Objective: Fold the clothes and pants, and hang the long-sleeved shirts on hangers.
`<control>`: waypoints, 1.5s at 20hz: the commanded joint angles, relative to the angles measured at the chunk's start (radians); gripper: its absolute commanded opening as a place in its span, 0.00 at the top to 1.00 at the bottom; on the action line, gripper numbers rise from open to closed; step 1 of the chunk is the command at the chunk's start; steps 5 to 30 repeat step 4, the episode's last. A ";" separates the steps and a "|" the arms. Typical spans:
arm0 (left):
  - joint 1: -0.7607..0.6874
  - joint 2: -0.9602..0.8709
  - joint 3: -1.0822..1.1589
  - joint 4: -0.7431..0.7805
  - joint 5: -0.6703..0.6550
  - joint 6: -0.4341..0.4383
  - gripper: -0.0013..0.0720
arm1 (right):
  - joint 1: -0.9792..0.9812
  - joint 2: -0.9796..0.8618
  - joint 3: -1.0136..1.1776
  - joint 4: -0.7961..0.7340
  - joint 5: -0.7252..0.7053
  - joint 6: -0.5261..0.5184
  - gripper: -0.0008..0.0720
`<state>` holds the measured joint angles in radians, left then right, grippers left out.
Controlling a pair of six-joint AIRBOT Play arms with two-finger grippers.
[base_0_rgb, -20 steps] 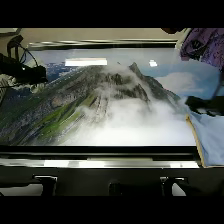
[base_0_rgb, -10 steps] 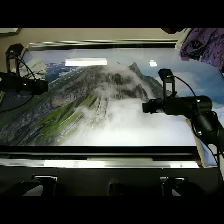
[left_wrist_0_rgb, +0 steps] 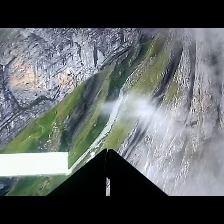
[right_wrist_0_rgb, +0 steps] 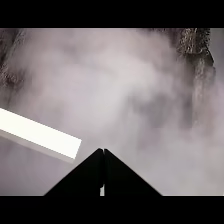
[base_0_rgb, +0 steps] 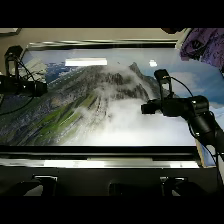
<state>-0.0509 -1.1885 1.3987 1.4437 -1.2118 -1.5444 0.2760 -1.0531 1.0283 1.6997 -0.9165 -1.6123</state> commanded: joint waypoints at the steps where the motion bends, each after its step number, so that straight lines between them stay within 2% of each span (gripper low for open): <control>1: 0.000 0.001 -0.001 0.001 0.001 0.001 0.95 | 0.002 0.001 0.001 -0.002 0.002 0.000 0.94; 30: 0.000 0.001 -0.001 0.001 0.001 0.001 0.95 | 0.002 0.001 0.001 -0.002 0.002 0.000 0.94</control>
